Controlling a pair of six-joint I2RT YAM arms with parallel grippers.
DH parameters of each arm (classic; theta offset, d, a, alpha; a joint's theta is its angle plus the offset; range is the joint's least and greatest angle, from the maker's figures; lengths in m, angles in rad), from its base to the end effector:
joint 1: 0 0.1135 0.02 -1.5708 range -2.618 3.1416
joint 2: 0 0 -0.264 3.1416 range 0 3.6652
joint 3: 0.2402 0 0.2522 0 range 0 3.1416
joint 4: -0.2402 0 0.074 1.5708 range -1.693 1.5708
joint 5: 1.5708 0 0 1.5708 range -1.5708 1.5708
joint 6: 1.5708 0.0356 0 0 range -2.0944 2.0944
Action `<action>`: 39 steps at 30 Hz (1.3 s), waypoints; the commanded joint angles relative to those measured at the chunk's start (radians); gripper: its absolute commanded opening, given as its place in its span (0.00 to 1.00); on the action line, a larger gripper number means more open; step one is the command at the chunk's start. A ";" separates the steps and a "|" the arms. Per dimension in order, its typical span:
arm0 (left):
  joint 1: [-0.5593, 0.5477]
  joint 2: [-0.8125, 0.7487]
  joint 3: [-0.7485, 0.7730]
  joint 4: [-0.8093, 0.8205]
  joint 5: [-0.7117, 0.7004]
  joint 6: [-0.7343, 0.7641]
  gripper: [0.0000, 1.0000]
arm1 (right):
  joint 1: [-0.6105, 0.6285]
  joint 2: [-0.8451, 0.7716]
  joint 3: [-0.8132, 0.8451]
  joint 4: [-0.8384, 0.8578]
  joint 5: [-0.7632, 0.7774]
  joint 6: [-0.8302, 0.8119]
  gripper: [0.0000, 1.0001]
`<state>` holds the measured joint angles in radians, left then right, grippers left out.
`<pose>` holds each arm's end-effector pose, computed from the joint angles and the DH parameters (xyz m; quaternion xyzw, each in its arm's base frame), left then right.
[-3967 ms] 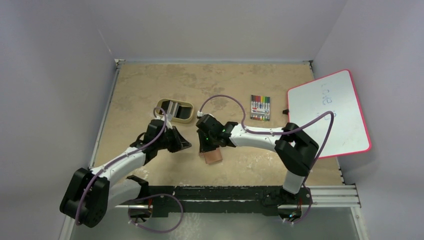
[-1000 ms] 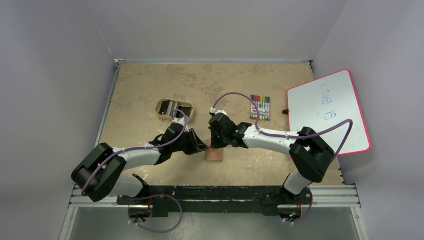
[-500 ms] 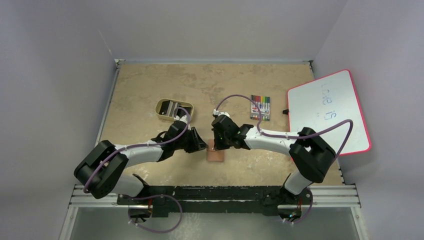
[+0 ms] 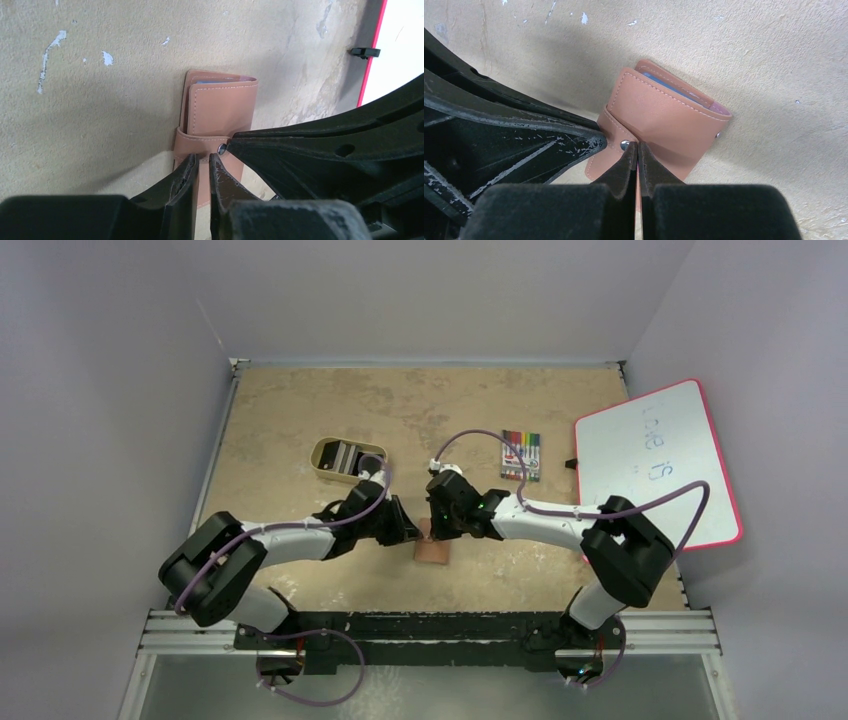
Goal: Put the credit cards into the card holder
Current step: Close the card holder at the center of the board.
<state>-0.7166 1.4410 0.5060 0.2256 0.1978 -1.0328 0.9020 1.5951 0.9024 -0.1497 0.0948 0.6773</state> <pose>0.1931 -0.1775 0.1429 -0.1016 0.8994 -0.3763 0.1976 0.2048 0.2537 0.1855 -0.0879 0.9294 0.2215 0.2820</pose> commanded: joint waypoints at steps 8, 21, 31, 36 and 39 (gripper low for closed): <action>-0.020 0.029 0.077 0.067 -0.006 -0.011 0.05 | -0.005 -0.031 -0.032 0.016 0.006 0.005 0.00; -0.036 0.059 0.074 0.070 -0.015 -0.018 0.00 | -0.005 -0.037 -0.041 0.015 0.003 0.012 0.00; -0.061 0.105 0.078 0.042 -0.038 -0.010 0.00 | -0.005 -0.039 -0.042 0.016 0.006 0.015 0.00; -0.078 0.108 0.092 -0.012 -0.058 0.019 0.00 | -0.005 -0.041 -0.042 0.017 0.010 0.017 0.00; -0.094 0.106 0.094 -0.047 -0.082 0.037 0.00 | -0.006 -0.037 -0.044 0.019 0.009 0.020 0.00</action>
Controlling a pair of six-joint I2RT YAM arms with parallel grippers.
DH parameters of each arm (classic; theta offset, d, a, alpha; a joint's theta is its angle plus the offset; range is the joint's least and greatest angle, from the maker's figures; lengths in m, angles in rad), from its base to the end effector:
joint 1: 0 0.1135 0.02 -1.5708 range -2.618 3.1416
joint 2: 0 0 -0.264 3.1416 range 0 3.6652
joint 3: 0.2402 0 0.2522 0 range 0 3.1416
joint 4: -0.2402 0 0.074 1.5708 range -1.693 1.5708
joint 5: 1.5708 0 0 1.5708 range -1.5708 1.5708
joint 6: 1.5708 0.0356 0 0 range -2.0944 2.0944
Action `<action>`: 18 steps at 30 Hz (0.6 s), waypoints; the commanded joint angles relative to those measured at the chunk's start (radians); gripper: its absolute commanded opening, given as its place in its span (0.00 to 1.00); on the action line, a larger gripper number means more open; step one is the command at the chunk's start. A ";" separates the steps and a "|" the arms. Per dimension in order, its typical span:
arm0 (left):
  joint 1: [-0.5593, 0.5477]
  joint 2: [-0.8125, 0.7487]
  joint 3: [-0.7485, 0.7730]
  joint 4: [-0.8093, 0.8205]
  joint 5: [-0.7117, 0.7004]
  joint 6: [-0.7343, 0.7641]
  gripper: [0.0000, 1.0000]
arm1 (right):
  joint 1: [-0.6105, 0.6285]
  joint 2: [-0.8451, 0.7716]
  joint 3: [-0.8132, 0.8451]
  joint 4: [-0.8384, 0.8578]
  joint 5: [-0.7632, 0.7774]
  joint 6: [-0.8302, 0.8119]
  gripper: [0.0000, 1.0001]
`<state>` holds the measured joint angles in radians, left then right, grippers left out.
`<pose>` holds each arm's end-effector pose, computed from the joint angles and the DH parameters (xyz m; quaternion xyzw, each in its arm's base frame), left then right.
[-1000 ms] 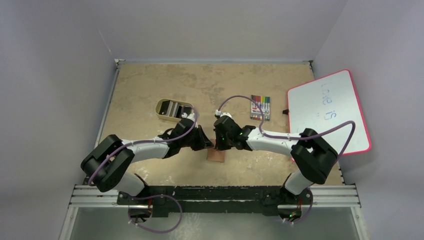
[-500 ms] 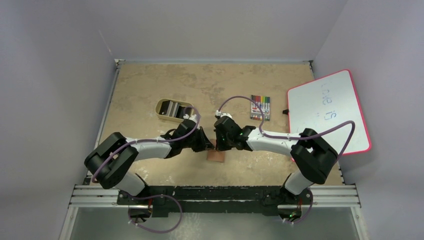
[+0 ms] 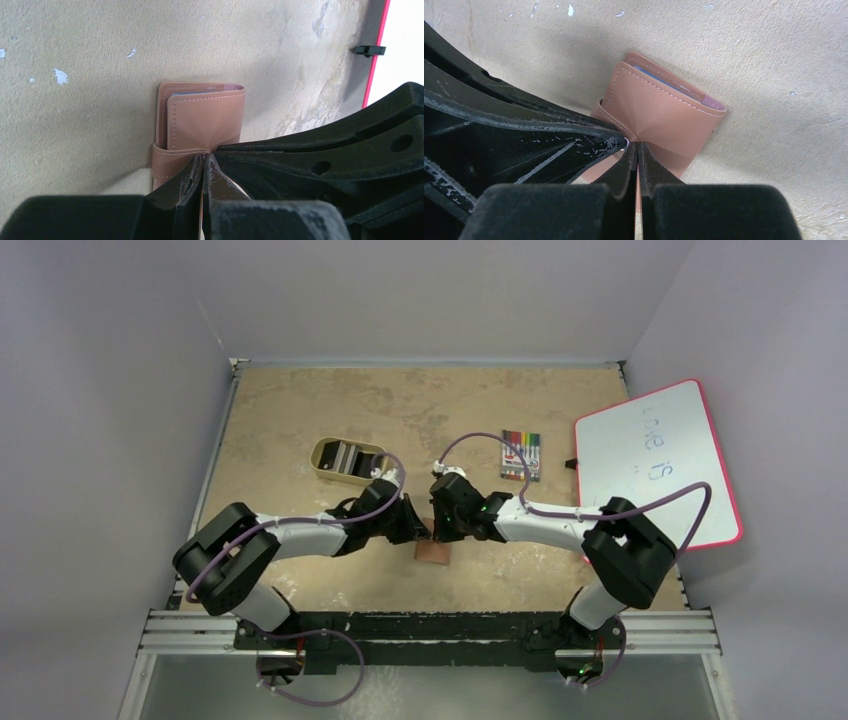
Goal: Put the credit cards into the card holder
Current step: Close the card holder at the center of the board.
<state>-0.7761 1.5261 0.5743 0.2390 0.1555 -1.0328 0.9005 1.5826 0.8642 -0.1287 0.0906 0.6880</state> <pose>0.1972 -0.2013 0.1411 -0.0840 0.9033 -0.3697 0.2008 0.2010 0.2484 0.1794 -0.0831 0.9307 0.2226 0.2781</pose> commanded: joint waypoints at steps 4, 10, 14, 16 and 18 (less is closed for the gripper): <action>-0.056 0.026 0.039 -0.116 -0.074 0.071 0.00 | -0.004 -0.025 -0.010 0.000 0.012 0.014 0.00; -0.080 0.051 0.082 -0.228 -0.126 0.121 0.00 | -0.004 -0.039 -0.015 -0.002 0.015 0.025 0.00; -0.098 0.066 0.109 -0.287 -0.147 0.150 0.00 | -0.004 -0.041 -0.020 0.003 0.015 0.032 0.00; -0.111 0.069 0.121 -0.316 -0.166 0.161 0.00 | -0.006 -0.043 -0.026 0.004 0.016 0.040 0.00; -0.125 0.074 0.130 -0.342 -0.187 0.172 0.00 | -0.007 -0.055 -0.035 0.004 0.026 0.047 0.00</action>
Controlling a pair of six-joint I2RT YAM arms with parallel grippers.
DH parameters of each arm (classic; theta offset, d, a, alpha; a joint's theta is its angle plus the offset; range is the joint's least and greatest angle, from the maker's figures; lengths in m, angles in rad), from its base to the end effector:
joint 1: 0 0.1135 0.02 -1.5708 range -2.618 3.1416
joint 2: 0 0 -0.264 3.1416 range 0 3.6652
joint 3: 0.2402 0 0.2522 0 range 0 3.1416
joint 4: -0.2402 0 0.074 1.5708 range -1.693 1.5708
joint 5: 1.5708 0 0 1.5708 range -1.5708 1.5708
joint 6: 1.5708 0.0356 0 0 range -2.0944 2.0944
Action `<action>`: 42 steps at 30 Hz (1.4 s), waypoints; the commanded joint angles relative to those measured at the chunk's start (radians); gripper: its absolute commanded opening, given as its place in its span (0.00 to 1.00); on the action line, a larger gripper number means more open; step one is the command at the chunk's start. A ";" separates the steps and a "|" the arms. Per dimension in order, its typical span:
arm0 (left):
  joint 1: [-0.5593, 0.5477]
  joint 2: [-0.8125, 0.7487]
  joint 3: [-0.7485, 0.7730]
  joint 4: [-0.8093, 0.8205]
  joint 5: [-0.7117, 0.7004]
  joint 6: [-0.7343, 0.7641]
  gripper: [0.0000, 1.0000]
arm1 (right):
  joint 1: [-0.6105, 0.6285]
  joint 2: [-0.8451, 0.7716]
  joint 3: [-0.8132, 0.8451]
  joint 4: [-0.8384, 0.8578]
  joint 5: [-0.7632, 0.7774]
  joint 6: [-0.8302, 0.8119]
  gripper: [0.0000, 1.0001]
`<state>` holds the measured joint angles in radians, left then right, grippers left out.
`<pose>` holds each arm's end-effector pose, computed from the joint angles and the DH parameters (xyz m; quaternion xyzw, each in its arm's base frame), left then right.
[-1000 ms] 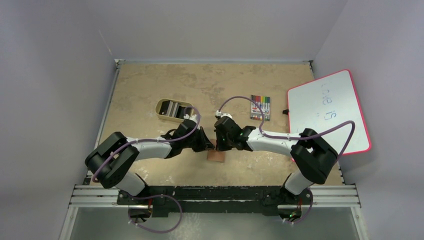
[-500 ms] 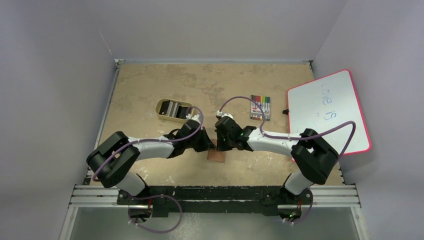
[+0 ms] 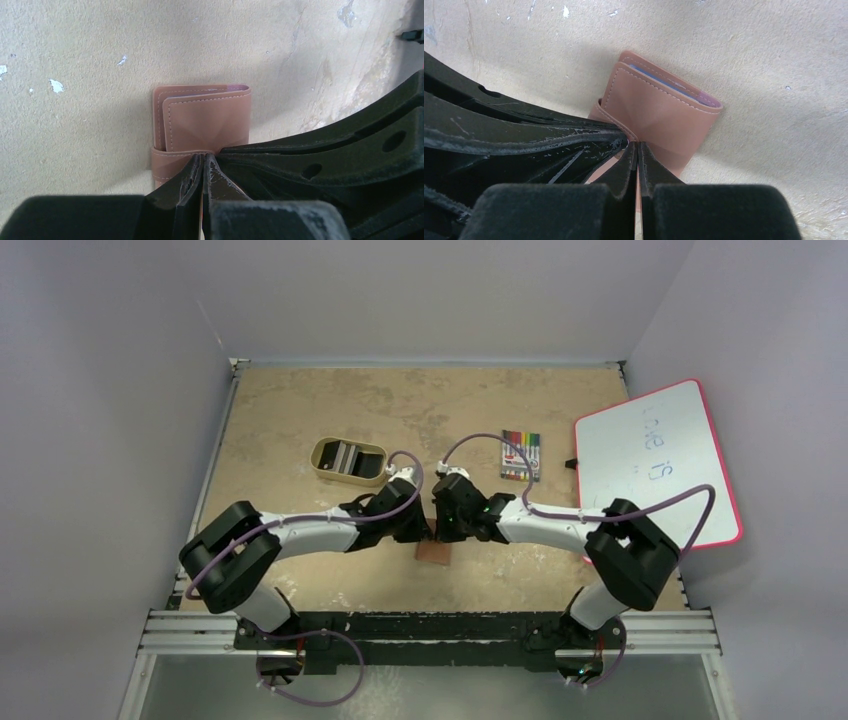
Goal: Put the credit cards into the card holder
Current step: Close the card holder at the center of the board.
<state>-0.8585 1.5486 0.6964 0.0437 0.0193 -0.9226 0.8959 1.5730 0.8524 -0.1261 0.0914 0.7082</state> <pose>0.1931 -0.2247 0.1533 -0.0261 0.9278 -0.2948 0.2270 0.2004 0.2453 0.1790 -0.0714 0.9316 0.2246 0.2767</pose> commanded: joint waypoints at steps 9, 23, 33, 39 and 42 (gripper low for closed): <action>-0.127 0.076 0.058 -0.238 -0.193 0.098 0.00 | -0.120 -0.166 -0.092 0.023 0.035 0.024 0.00; -0.308 0.171 0.126 -0.373 -0.451 0.135 0.00 | -0.268 -0.257 -0.146 0.025 -0.006 -0.025 0.00; -0.414 0.162 0.004 -0.211 -0.571 0.093 0.00 | -0.321 -0.300 -0.139 -0.032 0.025 -0.051 0.00; -0.455 0.195 -0.056 -0.129 -0.619 0.081 0.00 | -0.345 -0.344 -0.133 -0.083 0.057 -0.049 0.00; -0.464 0.206 -0.093 -0.081 -0.635 0.070 0.00 | -0.357 -0.371 -0.136 -0.099 0.067 -0.040 0.00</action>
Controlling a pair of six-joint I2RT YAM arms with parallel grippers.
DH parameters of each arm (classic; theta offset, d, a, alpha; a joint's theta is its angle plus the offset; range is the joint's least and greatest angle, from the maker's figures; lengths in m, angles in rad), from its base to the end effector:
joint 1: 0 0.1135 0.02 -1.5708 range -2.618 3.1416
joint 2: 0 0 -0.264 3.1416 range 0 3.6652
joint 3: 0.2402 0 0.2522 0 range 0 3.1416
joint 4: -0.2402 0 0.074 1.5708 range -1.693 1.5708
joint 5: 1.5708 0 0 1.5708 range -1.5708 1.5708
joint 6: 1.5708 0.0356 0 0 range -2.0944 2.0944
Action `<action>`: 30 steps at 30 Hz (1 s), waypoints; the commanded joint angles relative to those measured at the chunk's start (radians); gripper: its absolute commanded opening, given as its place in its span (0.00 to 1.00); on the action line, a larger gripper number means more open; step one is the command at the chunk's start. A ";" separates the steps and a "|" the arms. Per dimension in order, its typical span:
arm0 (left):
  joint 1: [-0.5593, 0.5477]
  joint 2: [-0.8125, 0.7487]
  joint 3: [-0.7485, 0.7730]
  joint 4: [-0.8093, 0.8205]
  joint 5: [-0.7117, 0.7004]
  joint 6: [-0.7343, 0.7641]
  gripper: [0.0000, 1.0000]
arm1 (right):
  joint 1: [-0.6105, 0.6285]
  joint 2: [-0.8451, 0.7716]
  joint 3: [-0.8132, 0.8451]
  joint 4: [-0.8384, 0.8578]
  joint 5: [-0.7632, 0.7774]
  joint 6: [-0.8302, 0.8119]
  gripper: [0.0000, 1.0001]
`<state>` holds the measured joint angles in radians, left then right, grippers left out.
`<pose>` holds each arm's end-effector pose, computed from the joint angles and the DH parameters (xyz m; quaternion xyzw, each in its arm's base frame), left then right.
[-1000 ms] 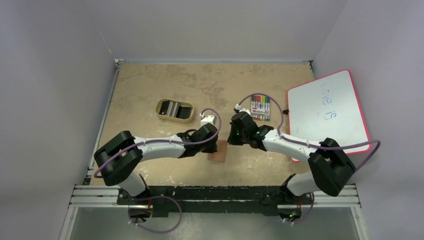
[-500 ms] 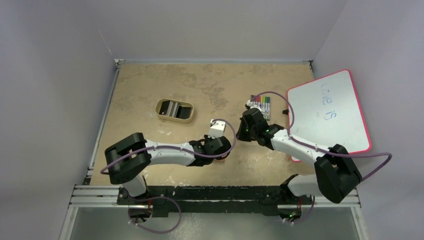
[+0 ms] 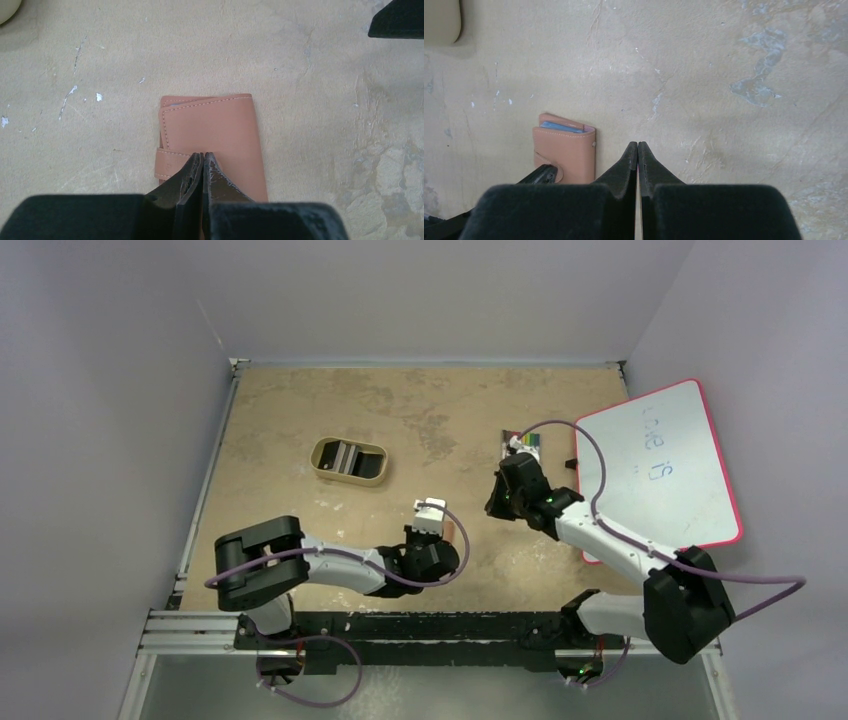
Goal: Put the credit cards into the card holder
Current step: Close the card holder at the center of the board.
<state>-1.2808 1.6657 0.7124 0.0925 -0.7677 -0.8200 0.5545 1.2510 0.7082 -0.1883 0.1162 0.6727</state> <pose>0.1097 -0.2811 0.1358 0.0718 0.8762 -0.1050 0.4649 0.2225 0.1329 0.2159 0.0775 0.9086 0.1910 0.3632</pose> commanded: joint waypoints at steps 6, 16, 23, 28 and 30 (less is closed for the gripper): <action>-0.070 0.140 -0.131 -0.084 0.140 -0.037 0.00 | -0.034 -0.060 0.054 -0.091 0.070 -0.012 0.00; -0.097 0.175 -0.163 -0.062 0.157 -0.068 0.00 | -0.070 -0.077 0.224 -0.241 0.146 -0.021 0.00; -0.193 0.221 -0.198 -0.020 0.151 -0.179 0.00 | -0.079 -0.120 0.302 -0.344 0.190 -0.003 0.00; -0.248 0.256 -0.202 -0.013 0.111 -0.231 0.00 | -0.079 -0.189 0.308 -0.398 0.244 -0.005 0.00; -0.249 0.263 -0.186 -0.027 0.090 -0.229 0.00 | -0.079 -0.229 0.313 -0.419 0.252 -0.009 0.00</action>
<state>-1.4654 1.7927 0.6056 0.3626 -1.0786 -0.9871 0.4812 1.0878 0.9756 -0.5350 0.3012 0.6655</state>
